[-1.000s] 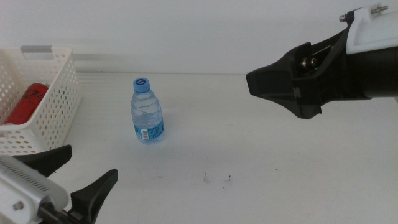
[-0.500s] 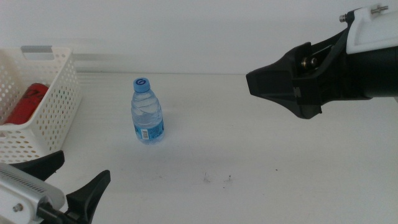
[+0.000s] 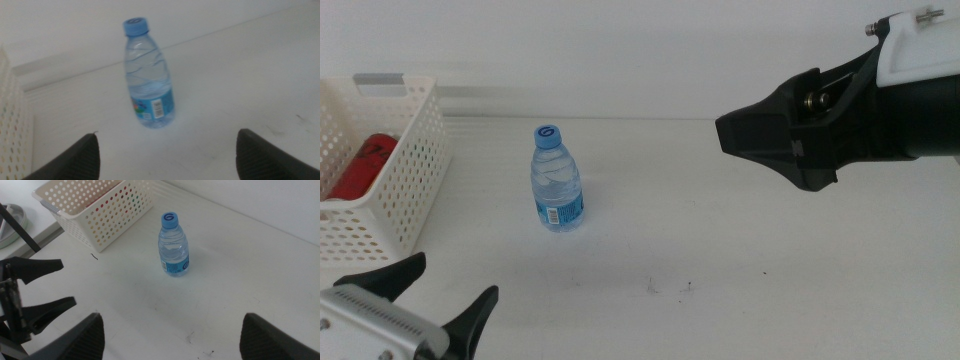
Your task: Use arms to grab the bottles and put them into the dustbin to the left of the table.
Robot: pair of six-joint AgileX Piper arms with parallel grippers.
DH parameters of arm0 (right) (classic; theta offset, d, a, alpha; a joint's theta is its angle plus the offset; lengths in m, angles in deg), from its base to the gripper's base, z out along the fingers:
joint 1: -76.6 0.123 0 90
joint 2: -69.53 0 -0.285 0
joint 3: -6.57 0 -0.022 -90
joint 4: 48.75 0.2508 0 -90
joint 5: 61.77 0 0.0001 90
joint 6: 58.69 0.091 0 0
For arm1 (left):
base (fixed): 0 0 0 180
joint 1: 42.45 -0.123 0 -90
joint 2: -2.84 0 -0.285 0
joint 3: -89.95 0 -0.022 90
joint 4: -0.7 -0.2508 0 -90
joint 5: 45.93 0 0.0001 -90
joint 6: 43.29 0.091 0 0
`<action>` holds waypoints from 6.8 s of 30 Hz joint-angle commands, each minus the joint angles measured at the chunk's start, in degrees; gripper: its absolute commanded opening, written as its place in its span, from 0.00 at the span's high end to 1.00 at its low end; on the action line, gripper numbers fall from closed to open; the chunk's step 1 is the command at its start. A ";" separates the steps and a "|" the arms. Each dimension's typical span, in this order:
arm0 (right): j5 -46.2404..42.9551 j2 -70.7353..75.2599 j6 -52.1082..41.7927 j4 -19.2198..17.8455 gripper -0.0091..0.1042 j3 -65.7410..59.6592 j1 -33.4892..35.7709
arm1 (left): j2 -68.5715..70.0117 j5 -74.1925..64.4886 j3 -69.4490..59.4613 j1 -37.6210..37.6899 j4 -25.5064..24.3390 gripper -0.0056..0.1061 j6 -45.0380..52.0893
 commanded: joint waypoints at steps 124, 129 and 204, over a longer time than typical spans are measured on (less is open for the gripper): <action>-0.21 0.21 -0.18 -0.65 0.12 0.32 0.10 | -37.73 -56.48 75.81 -23.51 9.41 0.97 11.08; -0.21 0.21 -0.18 -0.65 0.12 0.32 0.10 | -43.47 -76.31 89.01 -29.78 8.47 0.97 12.34; -0.21 0.21 -0.18 -0.65 0.12 0.32 0.10 | -7.68 -71.17 67.06 -33.68 16.62 0.14 16.17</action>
